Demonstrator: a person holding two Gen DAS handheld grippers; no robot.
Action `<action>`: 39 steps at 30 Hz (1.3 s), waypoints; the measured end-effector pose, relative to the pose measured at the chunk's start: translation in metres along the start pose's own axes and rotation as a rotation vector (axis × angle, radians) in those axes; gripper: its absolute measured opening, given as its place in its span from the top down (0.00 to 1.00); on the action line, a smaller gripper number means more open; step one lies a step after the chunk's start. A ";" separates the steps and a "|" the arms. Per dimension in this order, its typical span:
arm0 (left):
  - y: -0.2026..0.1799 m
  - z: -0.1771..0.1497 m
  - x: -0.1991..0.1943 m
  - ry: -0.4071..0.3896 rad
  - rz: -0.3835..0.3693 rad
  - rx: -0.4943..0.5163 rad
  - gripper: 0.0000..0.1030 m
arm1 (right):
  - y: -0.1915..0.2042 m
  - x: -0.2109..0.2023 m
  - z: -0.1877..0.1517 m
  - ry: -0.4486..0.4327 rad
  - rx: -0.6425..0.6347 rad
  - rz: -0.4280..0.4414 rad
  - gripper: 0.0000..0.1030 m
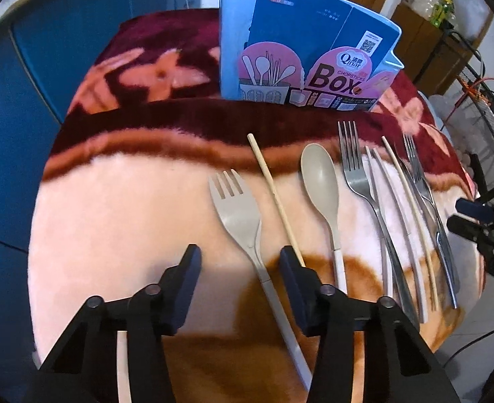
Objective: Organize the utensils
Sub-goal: 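Grasp the beige plastic fork with the left tool while the right tool grasps a silver knife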
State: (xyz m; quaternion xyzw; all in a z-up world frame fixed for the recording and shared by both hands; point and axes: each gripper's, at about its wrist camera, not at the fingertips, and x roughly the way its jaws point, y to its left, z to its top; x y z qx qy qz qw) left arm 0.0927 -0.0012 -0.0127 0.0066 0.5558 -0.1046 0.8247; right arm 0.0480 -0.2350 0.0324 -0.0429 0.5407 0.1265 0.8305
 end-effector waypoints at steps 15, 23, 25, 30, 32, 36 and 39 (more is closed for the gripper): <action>0.004 0.009 0.004 0.050 -0.087 -0.034 0.85 | 0.021 0.018 0.011 0.114 -0.040 0.025 0.74; 0.001 0.012 0.006 0.073 -0.065 -0.003 0.84 | 0.016 0.034 0.021 0.150 -0.017 0.023 0.80; -0.004 0.013 0.007 0.076 -0.044 0.015 0.83 | 0.015 0.039 0.025 0.160 -0.015 0.018 0.80; -0.014 0.014 0.009 0.069 -0.023 0.031 0.85 | 0.014 0.044 0.030 0.158 -0.002 0.026 0.80; -0.016 0.013 0.009 0.054 -0.032 0.032 0.85 | 0.014 0.044 0.028 0.148 -0.006 0.023 0.82; -0.009 0.008 0.005 0.022 -0.065 0.005 0.90 | 0.014 0.039 0.022 0.101 -0.006 0.017 0.85; -0.001 0.001 -0.001 -0.001 -0.093 -0.029 0.90 | 0.010 0.029 0.014 0.051 0.011 0.042 0.85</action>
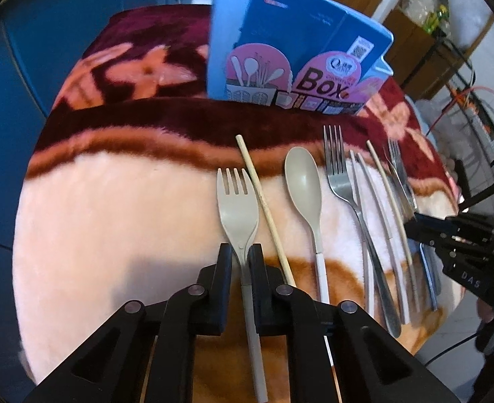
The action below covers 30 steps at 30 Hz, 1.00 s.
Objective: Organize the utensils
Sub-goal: 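Grasp the beige plastic fork with the left tool while the right tool grasps a silver knife, then lift the beige fork with the left tool while the right tool lifts the knife toward the holder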
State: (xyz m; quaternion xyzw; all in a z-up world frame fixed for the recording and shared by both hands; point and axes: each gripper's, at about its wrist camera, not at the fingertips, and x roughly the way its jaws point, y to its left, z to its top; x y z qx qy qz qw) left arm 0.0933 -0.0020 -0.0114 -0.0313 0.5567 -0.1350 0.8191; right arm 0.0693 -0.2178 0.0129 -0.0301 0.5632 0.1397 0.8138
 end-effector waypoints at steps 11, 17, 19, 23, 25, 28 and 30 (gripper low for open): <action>0.011 -0.014 -0.055 -0.286 -0.061 -0.046 0.91 | 0.007 -0.046 -0.016 -0.321 0.037 0.086 0.85; 0.007 -0.002 -0.085 -0.474 -0.080 -0.031 1.00 | 0.006 -0.063 -0.012 -0.505 0.049 0.090 0.85; 0.004 0.004 -0.094 -0.528 -0.090 -0.031 1.00 | 0.005 -0.067 -0.009 -0.543 0.046 0.085 0.85; -0.002 0.018 -0.105 -0.597 -0.098 -0.012 1.00 | 0.008 -0.074 0.002 -0.601 0.027 0.068 0.85; -0.003 0.029 -0.102 -0.559 -0.086 0.004 1.00 | 0.006 -0.075 0.007 -0.603 0.027 0.080 0.85; -0.004 0.038 -0.091 -0.492 -0.055 0.019 1.00 | 0.004 -0.073 0.011 -0.590 0.027 0.093 0.85; -0.002 0.044 -0.078 -0.434 -0.014 0.027 1.00 | 0.003 -0.071 0.014 -0.579 0.023 0.095 0.85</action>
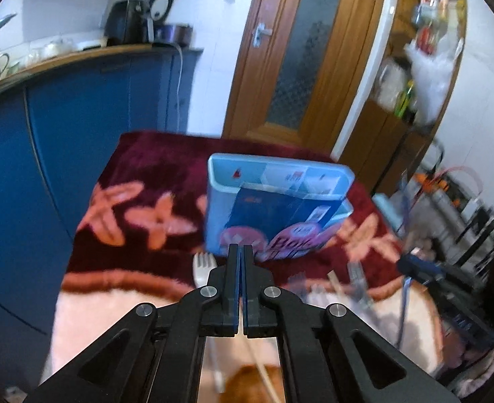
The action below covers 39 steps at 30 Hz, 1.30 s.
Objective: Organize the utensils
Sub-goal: 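Lift the beige fork with the left tool while the right tool lifts the knife toward the holder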
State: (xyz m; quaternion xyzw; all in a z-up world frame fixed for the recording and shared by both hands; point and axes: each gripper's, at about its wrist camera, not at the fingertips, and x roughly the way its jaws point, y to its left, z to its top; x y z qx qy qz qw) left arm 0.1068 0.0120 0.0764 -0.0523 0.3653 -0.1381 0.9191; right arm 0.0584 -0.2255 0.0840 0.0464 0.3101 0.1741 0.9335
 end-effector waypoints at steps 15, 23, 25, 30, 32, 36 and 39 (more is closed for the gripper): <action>0.031 -0.019 0.092 0.444 0.037 -0.086 0.97 | -0.013 0.013 0.011 0.057 0.017 0.043 0.85; 0.031 -0.018 0.100 0.533 0.058 -0.107 0.91 | -0.022 0.020 0.013 0.064 0.022 0.074 0.85; 0.030 -0.019 0.104 0.562 0.051 -0.123 0.89 | -0.024 0.022 0.013 0.066 0.021 0.081 0.85; 0.027 -0.017 0.111 0.570 0.066 -0.133 0.89 | -0.030 0.028 0.012 0.086 0.036 0.106 0.85; 0.028 -0.015 0.114 0.560 0.065 -0.134 0.91 | -0.030 0.030 0.012 0.095 0.032 0.114 0.85; 0.033 -0.018 0.107 0.515 0.050 -0.153 0.94 | -0.027 0.029 0.013 0.093 0.026 0.120 0.85; 0.041 -0.021 0.090 0.430 0.032 -0.167 0.94 | -0.025 0.028 0.012 0.080 0.031 0.123 0.85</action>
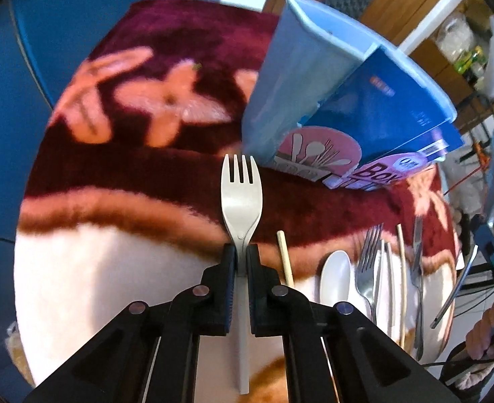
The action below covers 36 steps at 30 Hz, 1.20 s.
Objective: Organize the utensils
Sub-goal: 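Lift the beige fork with the left tool while the right tool lifts the knife toward the holder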
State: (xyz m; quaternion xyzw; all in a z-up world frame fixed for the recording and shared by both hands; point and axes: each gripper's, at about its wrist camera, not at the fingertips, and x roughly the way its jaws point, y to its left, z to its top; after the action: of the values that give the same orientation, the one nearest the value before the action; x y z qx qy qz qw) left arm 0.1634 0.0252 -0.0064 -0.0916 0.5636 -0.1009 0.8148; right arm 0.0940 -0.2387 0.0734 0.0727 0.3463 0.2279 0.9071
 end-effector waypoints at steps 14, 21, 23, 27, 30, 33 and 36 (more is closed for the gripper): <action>-0.003 -0.005 -0.115 -0.542 -0.128 0.073 0.94 | 0.016 -0.017 0.013 -0.138 0.018 -0.077 0.85; -0.025 0.035 -0.146 -0.663 -0.188 0.140 0.94 | 0.020 -0.026 0.028 -0.222 0.006 -0.153 0.85; -0.031 0.047 -0.146 -0.689 -0.203 0.153 0.94 | 0.019 -0.026 0.031 -0.240 0.009 -0.181 0.85; -0.042 0.066 -0.136 -0.727 -0.188 0.171 0.94 | 0.015 -0.021 0.040 -0.258 0.020 -0.198 0.85; -0.044 0.075 -0.123 -0.742 -0.170 0.169 0.94 | 0.015 -0.016 0.049 -0.291 -0.006 -0.218 0.85; -0.042 0.082 -0.109 -0.738 -0.156 0.157 0.94 | 0.014 -0.009 0.058 -0.337 -0.036 -0.237 0.85; -0.040 0.085 -0.100 -0.739 -0.151 0.150 0.94 | 0.010 0.005 0.070 -0.392 -0.061 -0.255 0.85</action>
State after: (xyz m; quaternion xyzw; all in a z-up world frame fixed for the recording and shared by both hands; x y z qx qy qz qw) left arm 0.2063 0.0164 0.1232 -0.1033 0.2147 -0.1618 0.9576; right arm 0.1395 -0.2262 0.1256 0.0440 0.1630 0.1035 0.9802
